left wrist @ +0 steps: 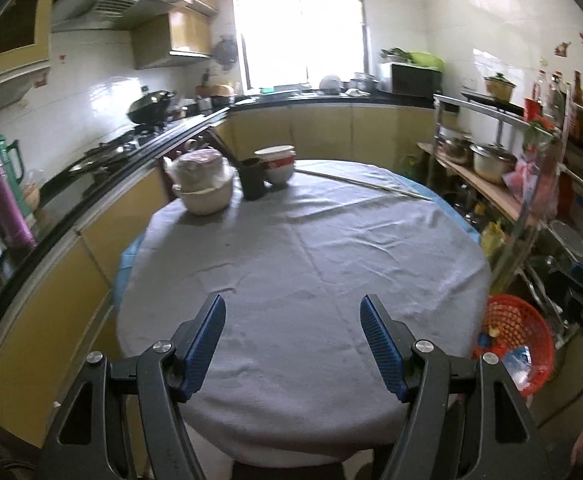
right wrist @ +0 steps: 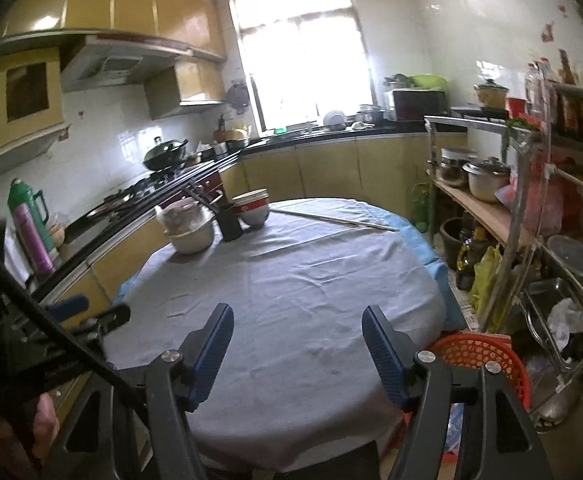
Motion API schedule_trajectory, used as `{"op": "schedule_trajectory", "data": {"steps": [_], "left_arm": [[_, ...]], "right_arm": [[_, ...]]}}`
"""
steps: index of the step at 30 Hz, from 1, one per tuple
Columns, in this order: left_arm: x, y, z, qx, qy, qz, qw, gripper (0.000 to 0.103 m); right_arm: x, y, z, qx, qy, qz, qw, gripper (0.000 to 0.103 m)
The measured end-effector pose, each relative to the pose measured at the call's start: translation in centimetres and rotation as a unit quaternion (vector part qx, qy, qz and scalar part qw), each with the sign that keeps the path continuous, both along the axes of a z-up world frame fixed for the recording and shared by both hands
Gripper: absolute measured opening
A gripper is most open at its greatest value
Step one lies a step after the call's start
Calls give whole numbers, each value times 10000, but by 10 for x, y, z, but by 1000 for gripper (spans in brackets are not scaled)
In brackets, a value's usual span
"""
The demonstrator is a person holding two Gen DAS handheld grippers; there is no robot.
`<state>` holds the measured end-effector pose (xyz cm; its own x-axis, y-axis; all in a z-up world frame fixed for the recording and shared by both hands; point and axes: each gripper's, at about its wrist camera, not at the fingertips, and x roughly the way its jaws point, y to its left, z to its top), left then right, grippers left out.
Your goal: Collect trash
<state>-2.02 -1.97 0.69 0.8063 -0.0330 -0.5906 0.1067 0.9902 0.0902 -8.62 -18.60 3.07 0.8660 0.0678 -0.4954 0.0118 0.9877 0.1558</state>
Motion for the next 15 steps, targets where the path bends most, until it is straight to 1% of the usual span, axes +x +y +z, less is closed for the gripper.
{"op": "schedule_trajectory", "data": {"steps": [3, 6, 9, 13, 15], "left_arm": [[-2, 13, 4, 95, -140, 290, 9994, 71], [-6, 29, 10, 78, -305, 552, 9980, 71], [-8, 43, 15, -16, -402, 696, 9968, 71], [-12, 53, 18, 10, -564, 889, 9944, 71], [-13, 56, 18, -7, -600, 905, 9941, 72]], "right_arm": [[-3, 19, 4, -125, -19, 119, 9998, 70], [-6, 30, 7, -98, -22, 129, 9999, 70], [-6, 36, 9, -122, 23, 146, 9998, 70], [-7, 40, 11, -122, 31, 159, 9998, 70], [-7, 43, 11, -144, 21, 161, 9998, 70]]}}
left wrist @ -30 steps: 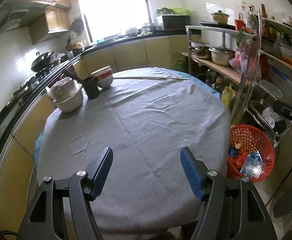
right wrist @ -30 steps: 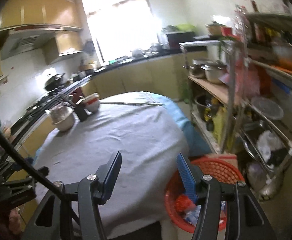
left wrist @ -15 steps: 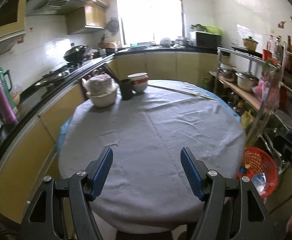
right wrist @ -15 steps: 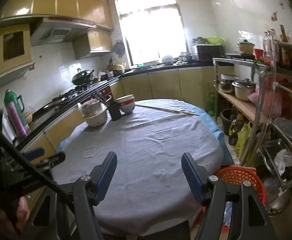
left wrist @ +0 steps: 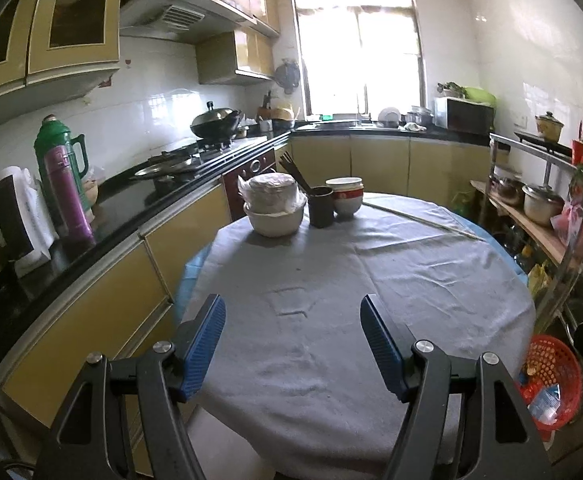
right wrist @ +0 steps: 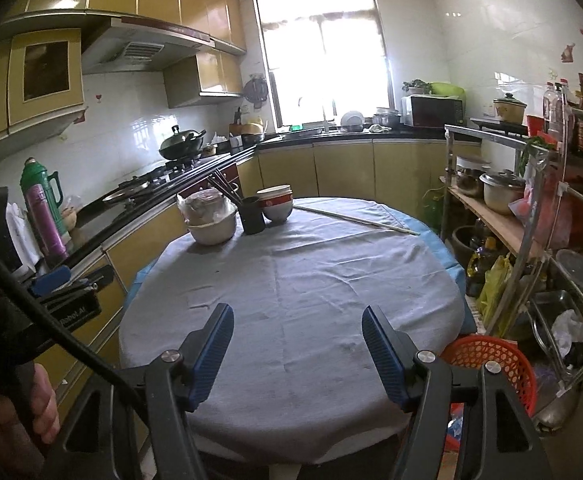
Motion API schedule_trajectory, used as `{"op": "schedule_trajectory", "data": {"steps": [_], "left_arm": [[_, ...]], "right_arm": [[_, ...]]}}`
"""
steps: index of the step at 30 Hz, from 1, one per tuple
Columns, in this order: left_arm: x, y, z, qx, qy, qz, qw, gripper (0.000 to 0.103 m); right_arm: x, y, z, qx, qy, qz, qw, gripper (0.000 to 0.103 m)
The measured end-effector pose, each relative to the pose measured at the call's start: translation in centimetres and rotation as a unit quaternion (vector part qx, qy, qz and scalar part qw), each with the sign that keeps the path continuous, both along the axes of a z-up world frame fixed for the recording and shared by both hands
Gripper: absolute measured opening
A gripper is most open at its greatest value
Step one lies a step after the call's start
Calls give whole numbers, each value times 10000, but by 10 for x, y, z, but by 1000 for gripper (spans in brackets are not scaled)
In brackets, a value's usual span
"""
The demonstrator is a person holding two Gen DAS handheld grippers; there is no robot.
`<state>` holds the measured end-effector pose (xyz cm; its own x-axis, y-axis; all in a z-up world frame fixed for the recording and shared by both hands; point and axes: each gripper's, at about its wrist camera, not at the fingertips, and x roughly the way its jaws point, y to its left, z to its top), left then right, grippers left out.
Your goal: Collect trash
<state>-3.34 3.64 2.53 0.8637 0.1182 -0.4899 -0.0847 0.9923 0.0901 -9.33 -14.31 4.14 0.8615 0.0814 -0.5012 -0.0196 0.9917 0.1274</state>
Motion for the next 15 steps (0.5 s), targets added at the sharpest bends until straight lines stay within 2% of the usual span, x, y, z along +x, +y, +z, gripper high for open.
{"op": "schedule_trajectory", "data": {"steps": [2, 3, 7, 15], "left_arm": [[-1, 1, 0, -39, -21, -14, 10000, 87], [-2, 1, 0, -58, -59, -16, 10000, 89], [-7, 2, 1, -152, -194, -66, 9997, 91], [-5, -1, -3, -77, -122, -42, 9999, 92]], "right_arm": [[0, 2, -1, -20, -3, 4, 10000, 70], [-1, 3, -2, -16, -2, 20, 10000, 70], [-2, 4, -5, -9, 40, 36, 10000, 70], [-2, -1, -6, 109, 17, -5, 9999, 70]]}}
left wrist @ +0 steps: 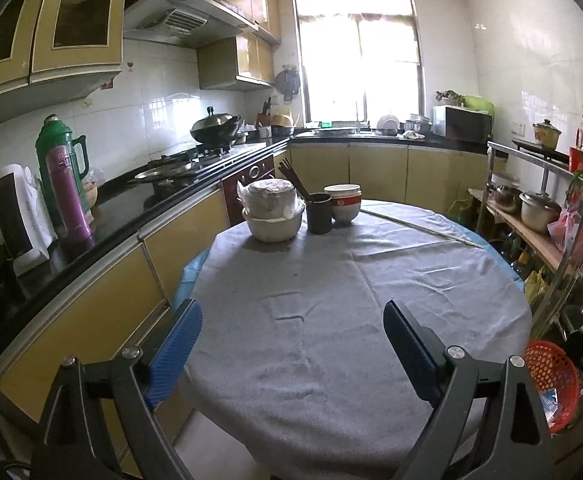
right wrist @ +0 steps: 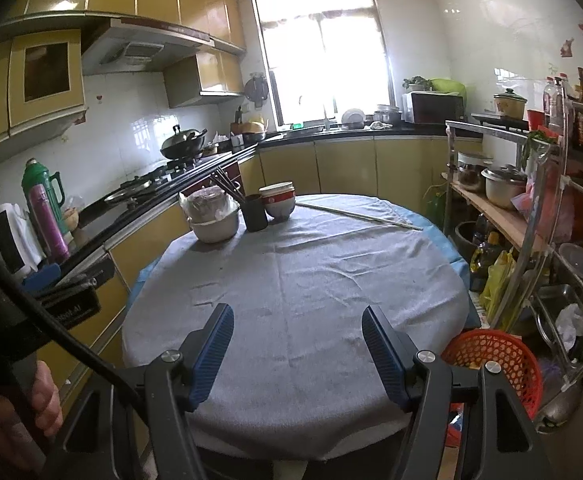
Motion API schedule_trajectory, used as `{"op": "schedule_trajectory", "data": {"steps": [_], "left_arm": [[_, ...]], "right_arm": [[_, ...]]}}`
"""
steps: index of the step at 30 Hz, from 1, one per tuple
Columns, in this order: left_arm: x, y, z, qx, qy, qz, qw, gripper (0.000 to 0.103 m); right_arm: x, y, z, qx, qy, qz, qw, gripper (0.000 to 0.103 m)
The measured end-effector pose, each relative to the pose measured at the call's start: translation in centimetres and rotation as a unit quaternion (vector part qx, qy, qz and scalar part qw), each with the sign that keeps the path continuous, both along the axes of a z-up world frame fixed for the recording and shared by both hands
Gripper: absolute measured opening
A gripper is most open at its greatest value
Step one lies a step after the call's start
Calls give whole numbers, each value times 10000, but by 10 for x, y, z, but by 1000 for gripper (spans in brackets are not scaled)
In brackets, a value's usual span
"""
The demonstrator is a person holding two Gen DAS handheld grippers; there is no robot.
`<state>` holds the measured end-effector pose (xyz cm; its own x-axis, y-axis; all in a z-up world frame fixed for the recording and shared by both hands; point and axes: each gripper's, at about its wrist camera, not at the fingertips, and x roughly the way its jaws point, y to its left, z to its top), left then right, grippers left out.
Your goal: Collect trash
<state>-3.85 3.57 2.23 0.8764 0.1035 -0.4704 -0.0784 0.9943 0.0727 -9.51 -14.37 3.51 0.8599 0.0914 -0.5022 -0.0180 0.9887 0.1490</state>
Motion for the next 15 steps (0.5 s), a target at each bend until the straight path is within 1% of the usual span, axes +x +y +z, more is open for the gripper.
{"op": "schedule_trajectory", "data": {"steps": [6, 15], "left_arm": [[-2, -2, -1, 82, -32, 20, 10000, 92], [-4, 0, 0, -3, -36, 40, 10000, 92]], "right_arm": [[0, 1, 0, -31, 14, 18, 10000, 70], [1, 6, 1, -94, -4, 57, 9999, 70]]}}
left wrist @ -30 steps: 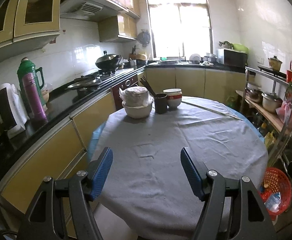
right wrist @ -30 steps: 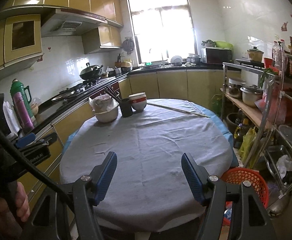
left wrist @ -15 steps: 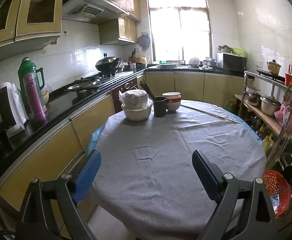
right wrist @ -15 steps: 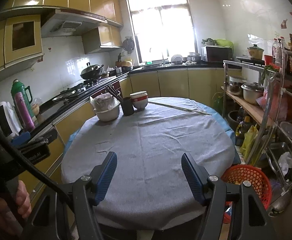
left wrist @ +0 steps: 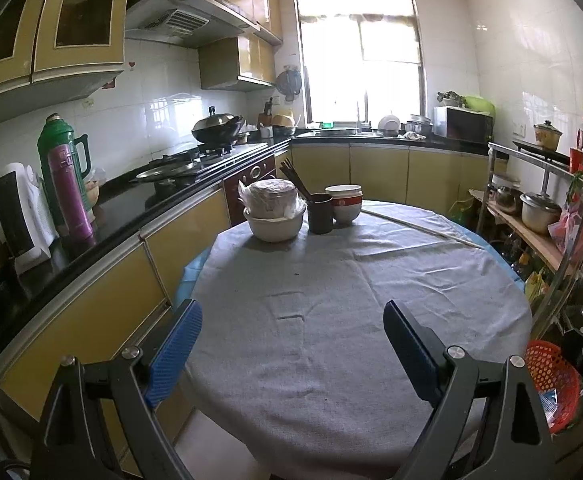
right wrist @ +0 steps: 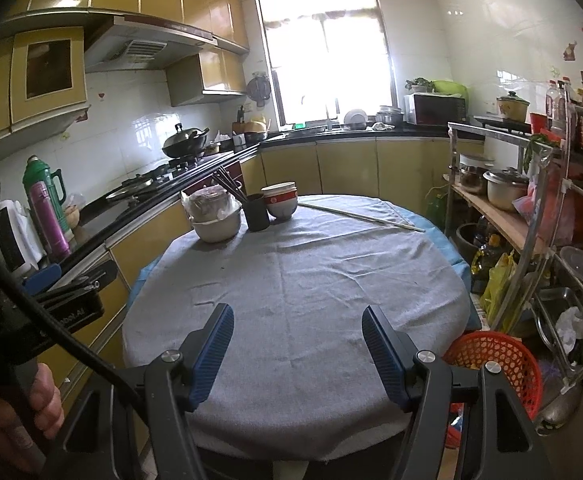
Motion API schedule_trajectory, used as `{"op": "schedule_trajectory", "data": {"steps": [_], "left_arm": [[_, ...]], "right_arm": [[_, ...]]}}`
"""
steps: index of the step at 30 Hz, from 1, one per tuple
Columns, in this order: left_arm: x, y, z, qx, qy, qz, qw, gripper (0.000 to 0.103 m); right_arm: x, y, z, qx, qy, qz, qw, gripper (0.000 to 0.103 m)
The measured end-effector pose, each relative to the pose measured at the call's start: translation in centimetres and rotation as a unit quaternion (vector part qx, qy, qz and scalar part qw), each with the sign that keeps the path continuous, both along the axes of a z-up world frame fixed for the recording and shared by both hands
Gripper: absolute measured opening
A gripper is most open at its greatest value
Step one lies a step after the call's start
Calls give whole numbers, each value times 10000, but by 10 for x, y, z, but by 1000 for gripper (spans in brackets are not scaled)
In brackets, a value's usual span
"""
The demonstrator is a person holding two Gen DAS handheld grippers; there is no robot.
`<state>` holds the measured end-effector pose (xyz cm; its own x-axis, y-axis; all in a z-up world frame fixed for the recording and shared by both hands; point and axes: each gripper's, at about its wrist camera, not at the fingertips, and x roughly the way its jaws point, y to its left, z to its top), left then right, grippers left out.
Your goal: Collect trash
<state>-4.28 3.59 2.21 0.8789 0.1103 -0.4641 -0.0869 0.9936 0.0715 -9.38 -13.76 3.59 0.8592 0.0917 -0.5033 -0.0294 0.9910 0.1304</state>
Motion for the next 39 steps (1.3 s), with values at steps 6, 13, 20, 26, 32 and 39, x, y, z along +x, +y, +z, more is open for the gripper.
{"op": "schedule_trajectory", "data": {"steps": [6, 13, 20, 26, 32, 39], "left_arm": [[-2, 2, 0, -17, -21, 37, 10000, 92], [-2, 5, 1, -17, -26, 116, 9999, 92], [-3, 6, 0, -12, -10, 134, 9999, 92], [-3, 9, 0, -36, 16, 155, 9999, 92], [-2, 10, -2, -36, 44, 168, 9998, 92], [1, 12, -6, -25, 118, 227, 9997, 92]], "right_arm": [[0, 4, 0, -32, 0, 46, 10000, 70], [1, 4, 0, -36, 3, 54, 10000, 70], [2, 5, 0, -58, 10, 86, 9999, 70], [2, 6, -1, -61, 11, 124, 9999, 70], [4, 9, -4, -89, 69, 197, 9997, 70], [11, 12, -7, -100, 114, 292, 9995, 70]]}}
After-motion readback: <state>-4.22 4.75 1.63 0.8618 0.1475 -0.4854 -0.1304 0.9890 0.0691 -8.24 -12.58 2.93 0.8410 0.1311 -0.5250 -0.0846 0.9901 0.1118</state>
